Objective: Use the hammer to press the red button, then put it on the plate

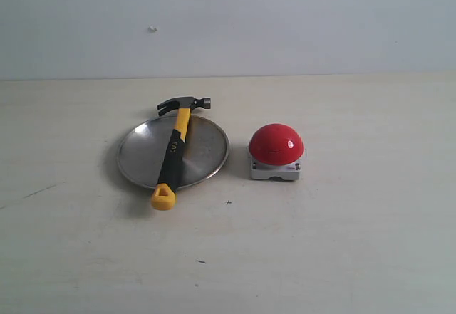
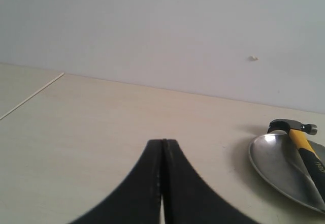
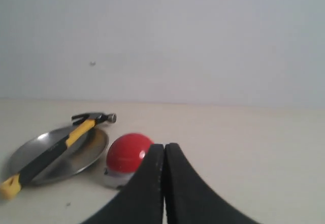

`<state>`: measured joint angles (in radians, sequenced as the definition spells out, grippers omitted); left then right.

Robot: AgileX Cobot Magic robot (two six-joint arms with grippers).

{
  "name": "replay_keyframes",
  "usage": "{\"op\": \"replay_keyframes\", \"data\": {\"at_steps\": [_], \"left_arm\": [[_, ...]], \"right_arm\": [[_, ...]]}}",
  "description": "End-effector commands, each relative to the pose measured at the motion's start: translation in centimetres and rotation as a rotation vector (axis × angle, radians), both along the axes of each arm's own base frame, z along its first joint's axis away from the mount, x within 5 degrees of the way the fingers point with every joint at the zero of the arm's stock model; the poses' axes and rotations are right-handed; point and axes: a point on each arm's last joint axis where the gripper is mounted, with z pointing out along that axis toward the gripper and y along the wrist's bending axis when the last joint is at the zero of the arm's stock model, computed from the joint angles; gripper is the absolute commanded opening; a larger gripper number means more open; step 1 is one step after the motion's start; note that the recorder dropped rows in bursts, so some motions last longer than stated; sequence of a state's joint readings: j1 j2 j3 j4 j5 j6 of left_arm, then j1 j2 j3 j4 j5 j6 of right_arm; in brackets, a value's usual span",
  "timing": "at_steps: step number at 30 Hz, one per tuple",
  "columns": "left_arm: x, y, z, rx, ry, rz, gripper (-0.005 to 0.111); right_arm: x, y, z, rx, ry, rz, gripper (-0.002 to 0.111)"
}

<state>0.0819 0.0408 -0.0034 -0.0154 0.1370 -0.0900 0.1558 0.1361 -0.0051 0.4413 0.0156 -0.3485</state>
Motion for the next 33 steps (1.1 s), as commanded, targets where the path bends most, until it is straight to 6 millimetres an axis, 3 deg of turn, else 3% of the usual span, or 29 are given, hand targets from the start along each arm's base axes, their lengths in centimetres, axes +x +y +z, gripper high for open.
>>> {"op": "replay_keyframes", "data": {"at_steps": [1, 33], "left_arm": [[-0.02, 0.00, 0.00, -0.002, -0.011, 0.000, 0.000], [-0.02, 0.00, 0.00, -0.002, -0.011, 0.000, 0.000]], "right_arm": [[-0.98, -0.71, 0.64, -0.010, -0.125, -0.096, 0.000], [-1.06, -1.04, 0.67, 0.009, -0.131, -0.148, 0.000]]}}
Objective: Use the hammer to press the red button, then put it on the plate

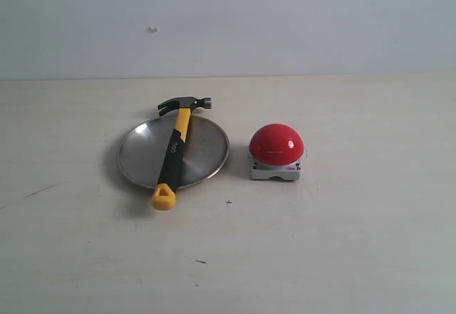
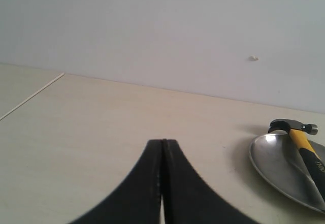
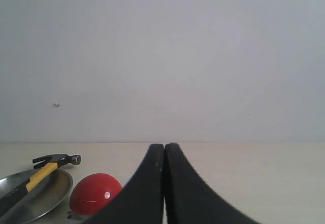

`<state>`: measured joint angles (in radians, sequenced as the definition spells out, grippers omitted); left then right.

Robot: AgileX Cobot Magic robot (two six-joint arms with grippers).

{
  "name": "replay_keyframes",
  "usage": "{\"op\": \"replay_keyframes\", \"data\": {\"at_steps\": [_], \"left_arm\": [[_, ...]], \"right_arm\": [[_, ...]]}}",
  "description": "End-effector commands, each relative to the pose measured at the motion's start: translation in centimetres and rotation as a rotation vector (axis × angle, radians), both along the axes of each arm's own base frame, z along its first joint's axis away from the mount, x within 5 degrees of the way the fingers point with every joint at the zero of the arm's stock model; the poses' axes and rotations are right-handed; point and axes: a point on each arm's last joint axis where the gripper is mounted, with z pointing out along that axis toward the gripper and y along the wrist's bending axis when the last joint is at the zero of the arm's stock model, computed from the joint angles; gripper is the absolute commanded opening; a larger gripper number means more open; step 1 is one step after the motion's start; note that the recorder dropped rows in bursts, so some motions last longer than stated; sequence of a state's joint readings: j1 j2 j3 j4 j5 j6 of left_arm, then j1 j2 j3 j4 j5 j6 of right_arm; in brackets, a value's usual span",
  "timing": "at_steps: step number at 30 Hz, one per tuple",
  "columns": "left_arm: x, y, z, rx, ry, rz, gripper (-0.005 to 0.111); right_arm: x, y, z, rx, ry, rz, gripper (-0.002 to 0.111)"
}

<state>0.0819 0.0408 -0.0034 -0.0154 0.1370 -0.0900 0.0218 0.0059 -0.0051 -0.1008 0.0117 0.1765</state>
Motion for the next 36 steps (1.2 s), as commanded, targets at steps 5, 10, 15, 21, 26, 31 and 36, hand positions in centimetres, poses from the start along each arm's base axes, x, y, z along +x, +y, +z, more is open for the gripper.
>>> {"op": "replay_keyframes", "data": {"at_steps": [5, 10, 15, 21, 26, 31, 36], "left_arm": [[-0.02, 0.00, 0.00, -0.002, -0.011, 0.000, 0.000], [-0.02, 0.00, 0.00, -0.002, -0.011, 0.000, 0.000], [-0.02, 0.00, 0.00, -0.002, -0.011, 0.000, 0.000], [-0.02, 0.00, 0.00, -0.002, -0.011, 0.000, 0.000], [-0.02, 0.00, 0.00, -0.002, -0.011, 0.000, 0.000], [-0.02, 0.00, 0.00, -0.002, -0.011, 0.000, 0.000], [-0.02, 0.00, 0.00, -0.002, -0.011, 0.000, 0.000]], "right_arm": [[-0.03, -0.04, -0.16, 0.013, 0.002, -0.006, 0.000], [-0.03, -0.17, -0.14, 0.013, 0.000, -0.030, 0.000], [-0.04, -0.50, -0.14, 0.012, -0.001, -0.088, 0.000], [-0.04, -0.50, -0.14, 0.012, -0.001, -0.088, 0.000], [-0.04, -0.50, -0.14, 0.012, -0.001, -0.088, 0.000], [-0.04, -0.50, -0.14, 0.012, -0.001, -0.088, 0.000], [-0.04, -0.50, -0.14, 0.012, -0.001, -0.088, 0.000]]}}
